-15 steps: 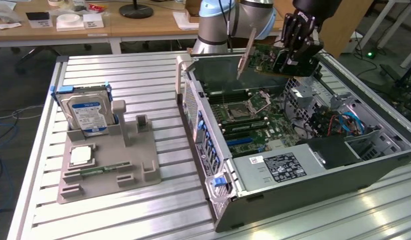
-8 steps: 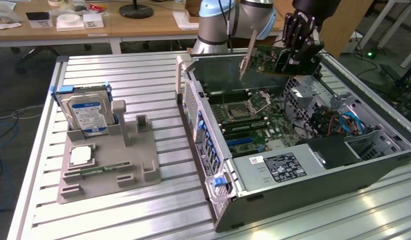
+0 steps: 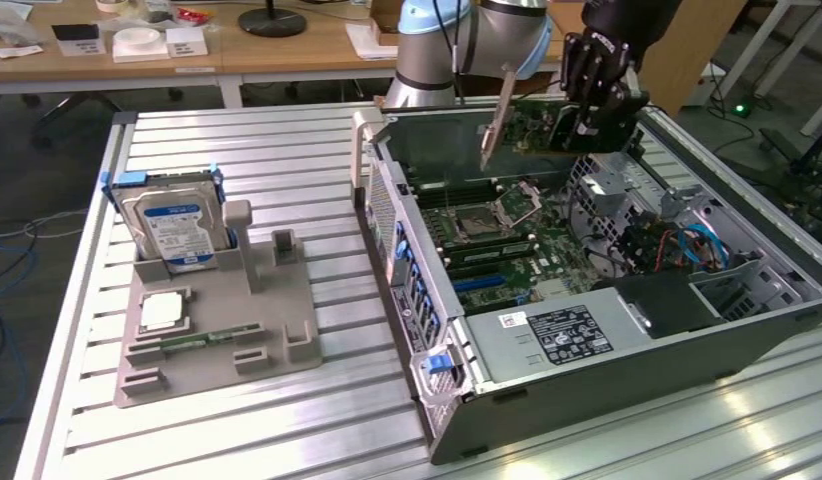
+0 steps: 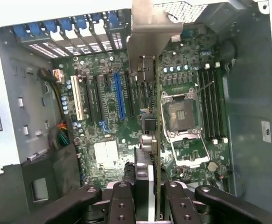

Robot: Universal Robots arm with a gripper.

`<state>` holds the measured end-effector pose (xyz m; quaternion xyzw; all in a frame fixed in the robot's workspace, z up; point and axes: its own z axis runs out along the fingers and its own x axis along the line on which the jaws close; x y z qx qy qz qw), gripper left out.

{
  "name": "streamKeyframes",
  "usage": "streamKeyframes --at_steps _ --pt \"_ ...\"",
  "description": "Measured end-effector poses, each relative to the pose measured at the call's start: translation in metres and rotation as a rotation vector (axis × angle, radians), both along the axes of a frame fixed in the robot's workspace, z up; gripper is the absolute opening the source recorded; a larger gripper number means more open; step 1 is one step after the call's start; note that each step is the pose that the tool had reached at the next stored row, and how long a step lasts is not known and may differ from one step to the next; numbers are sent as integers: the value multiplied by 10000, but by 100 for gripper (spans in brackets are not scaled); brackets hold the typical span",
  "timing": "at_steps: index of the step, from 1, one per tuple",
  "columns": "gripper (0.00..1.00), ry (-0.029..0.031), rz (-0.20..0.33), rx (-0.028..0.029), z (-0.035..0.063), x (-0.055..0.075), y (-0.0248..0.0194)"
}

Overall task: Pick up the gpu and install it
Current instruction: 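Insert the gpu into the slot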

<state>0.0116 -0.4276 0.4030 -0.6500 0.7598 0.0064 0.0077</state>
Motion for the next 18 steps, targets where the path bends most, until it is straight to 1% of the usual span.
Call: streamKeyframes --at_steps 1,2,3,4,7,9,10,11,14,18 --pt "28 -9 7 177 -2 -1 0" --pt "28 -25 16 290 -5 -3 0" --pt "28 -34 55 330 -11 -3 0" --pt "28 -37 161 337 -20 -3 1" --pt "28 -47 629 336 -53 -5 0" --pt "28 -114 639 332 -77 -51 0" --pt "28 -123 643 333 -94 -63 0" --pt "28 -123 701 333 -109 -64 -4" --pt "28 -112 1129 336 -160 -65 -4" --pt "28 -114 1117 336 -231 -65 -6"
